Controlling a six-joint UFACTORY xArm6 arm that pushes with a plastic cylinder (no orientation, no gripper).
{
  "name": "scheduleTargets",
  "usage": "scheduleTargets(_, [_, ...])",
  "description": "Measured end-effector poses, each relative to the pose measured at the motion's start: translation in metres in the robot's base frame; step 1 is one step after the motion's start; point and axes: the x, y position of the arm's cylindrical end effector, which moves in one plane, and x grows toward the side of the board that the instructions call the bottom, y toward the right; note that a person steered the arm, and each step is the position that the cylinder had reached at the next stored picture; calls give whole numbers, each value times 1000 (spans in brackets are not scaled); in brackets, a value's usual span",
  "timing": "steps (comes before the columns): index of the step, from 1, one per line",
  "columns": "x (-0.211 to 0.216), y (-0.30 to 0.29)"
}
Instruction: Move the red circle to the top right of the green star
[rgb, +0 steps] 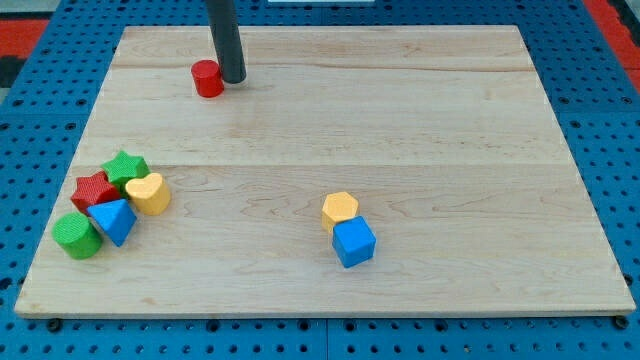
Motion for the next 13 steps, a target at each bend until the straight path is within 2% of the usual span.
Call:
scheduleTargets(2, [-10, -66])
scheduleTargets(3, [3, -91])
scheduleTargets(5, [34, -96])
scheduleTargets(7, [34, -94])
scheduleTargets(9, [34, -66])
scheduleTargets(13, [126, -87])
